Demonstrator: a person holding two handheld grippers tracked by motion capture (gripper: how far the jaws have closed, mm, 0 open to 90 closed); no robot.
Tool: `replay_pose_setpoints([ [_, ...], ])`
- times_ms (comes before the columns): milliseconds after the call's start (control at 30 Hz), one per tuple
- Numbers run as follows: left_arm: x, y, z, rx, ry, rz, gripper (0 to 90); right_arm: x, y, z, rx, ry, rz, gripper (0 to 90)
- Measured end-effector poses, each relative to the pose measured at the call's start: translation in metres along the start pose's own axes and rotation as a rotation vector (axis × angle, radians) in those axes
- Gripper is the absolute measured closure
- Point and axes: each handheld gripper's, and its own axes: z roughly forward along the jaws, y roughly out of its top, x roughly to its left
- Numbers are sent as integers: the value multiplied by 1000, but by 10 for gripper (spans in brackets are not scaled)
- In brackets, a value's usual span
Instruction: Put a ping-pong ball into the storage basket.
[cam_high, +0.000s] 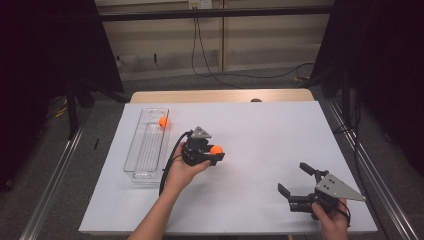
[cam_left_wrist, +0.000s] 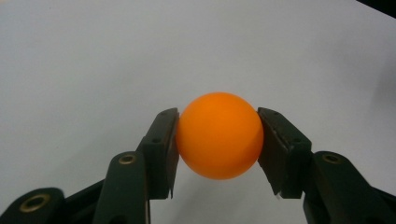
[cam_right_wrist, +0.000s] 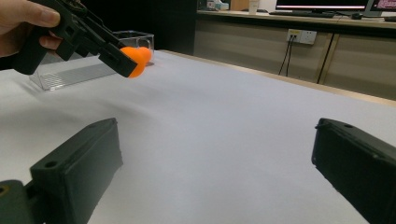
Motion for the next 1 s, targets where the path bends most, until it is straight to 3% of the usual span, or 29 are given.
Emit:
replay_pose_setpoints([
  [1000,20,-8,-17,-15,9,-61,509,1,0,0,2,2,-4,10],
])
